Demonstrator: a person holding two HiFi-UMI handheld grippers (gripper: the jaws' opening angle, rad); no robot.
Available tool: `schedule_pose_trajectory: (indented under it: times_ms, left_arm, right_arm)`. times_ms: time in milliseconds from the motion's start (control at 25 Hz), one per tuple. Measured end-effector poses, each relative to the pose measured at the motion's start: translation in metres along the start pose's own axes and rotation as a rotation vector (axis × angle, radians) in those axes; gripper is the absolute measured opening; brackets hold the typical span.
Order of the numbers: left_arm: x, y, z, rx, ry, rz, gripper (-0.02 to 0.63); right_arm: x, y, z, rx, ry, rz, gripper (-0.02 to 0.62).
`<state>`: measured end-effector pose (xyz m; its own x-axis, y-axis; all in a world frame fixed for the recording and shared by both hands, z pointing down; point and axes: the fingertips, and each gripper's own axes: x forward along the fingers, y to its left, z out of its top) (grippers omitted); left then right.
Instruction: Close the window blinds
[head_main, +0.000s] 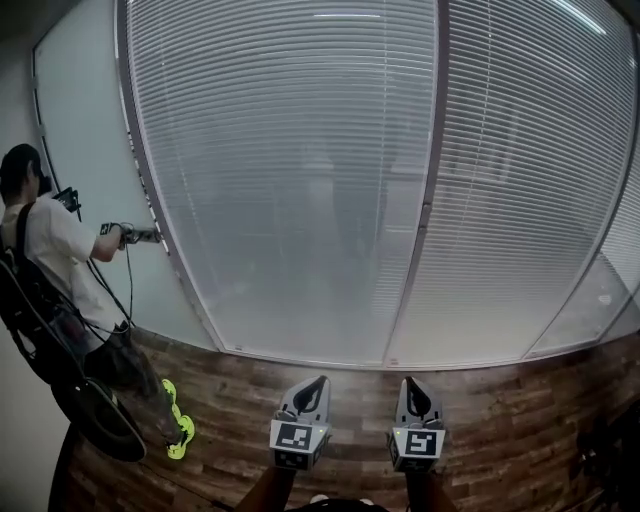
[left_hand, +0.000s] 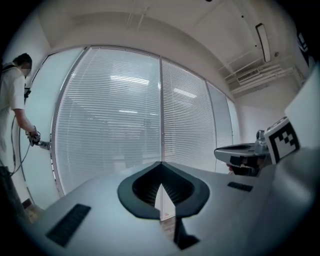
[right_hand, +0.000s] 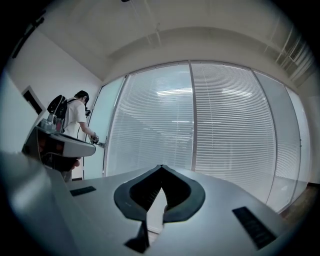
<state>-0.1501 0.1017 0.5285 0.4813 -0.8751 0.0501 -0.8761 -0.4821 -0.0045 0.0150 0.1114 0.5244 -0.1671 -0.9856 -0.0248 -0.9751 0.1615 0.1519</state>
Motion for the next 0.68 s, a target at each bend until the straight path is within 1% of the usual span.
schedule_pose_trajectory:
  times_ms: [200,360,560,680]
  left_arm:
    - [0.011,0.000,0.019,-0.008,-0.001,0.010,0.000]
    - [0.016,-0.005,0.010,-0.016,0.002,0.020,0.000]
    - [0.024,-0.003,0.007,-0.020,0.007,0.035,0.000]
    - [0.035,-0.001,0.007,-0.016,0.009,0.011,0.000]
  right_arm:
    - [0.006,-0.010,0.018,-0.003,-0.012,0.013,0.003]
    - [0.004,-0.018,0.003,-0.002,0.001,0.011,0.003]
    - [0.007,-0.022,-0.004,-0.036,0.013,0.011,0.002]
    - [0.018,-0.023,-0.005,-0.038,0.021,0.010,0.003]
